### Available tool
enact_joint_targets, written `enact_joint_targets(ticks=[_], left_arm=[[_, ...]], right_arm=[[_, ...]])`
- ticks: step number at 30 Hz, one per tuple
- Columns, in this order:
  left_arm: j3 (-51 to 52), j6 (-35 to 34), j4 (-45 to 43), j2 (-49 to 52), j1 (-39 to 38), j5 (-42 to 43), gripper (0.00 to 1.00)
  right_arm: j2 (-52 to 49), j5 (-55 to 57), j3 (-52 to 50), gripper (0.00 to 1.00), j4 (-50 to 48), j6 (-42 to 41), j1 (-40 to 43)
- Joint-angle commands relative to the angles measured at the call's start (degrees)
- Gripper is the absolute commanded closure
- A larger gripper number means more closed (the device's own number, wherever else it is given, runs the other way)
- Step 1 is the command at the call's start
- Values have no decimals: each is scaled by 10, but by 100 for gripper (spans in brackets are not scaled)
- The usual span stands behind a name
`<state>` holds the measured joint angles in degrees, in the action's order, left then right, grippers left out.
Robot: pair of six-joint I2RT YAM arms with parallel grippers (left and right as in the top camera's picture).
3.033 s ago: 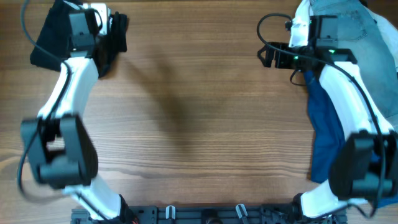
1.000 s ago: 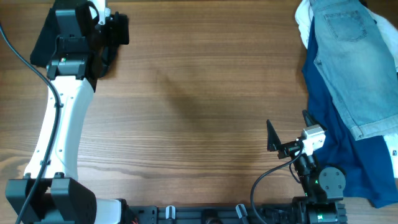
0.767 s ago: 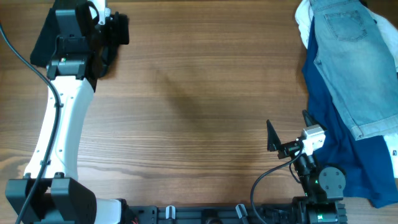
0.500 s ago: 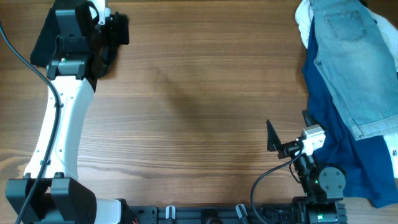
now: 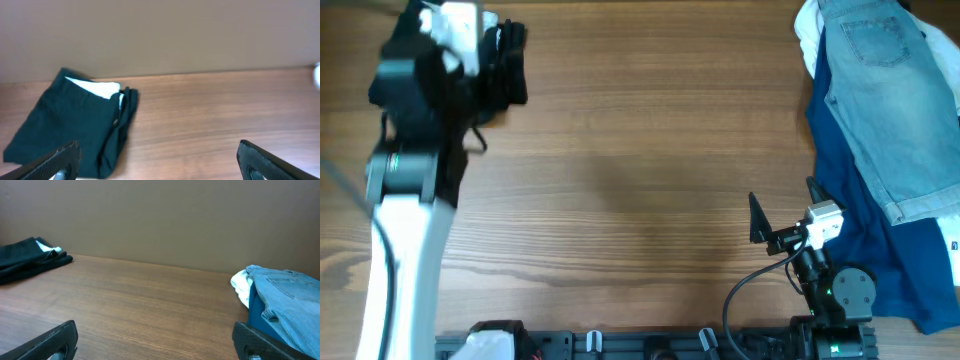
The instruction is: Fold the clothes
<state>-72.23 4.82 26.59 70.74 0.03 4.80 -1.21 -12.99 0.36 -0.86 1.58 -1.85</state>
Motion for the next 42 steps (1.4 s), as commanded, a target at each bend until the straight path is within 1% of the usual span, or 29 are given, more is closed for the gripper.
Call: enact_joint_targets(ticks=[1, 3, 6, 9, 11, 13, 22, 27, 29, 42], left_arm=[[185, -45, -105, -122, 11, 31, 0], [317, -69, -202, -209, 23, 37, 0], [481, -122, -287, -339, 46, 38, 0], [581, -143, -301, -449, 54, 38, 0], [619, -144, -298, -505, 54, 40, 0], [644, -144, -297, -543, 54, 40, 0], [719, -150, -283, -640, 54, 44, 0], [719, -156, -260, -677, 53, 44, 0], [719, -156, -228, -699, 53, 44, 0], [719, -158, -230, -706, 53, 43, 0]], right_arm=[[3, 8, -1, 0, -2, -2, -2], [3, 8, -1, 0, -2, -2, -2], [3, 8, -1, 0, -2, -2, -2], [3, 8, -1, 0, -2, -2, -2], [3, 8, -1, 0, -2, -2, -2], [3, 8, -1, 0, -2, -2, -2], [3, 8, -1, 0, -2, -3, -2], [3, 8, -1, 0, -2, -2, -2], [3, 8, -1, 0, -2, -2, -2], [3, 8, -1, 0, -2, -2, -2]])
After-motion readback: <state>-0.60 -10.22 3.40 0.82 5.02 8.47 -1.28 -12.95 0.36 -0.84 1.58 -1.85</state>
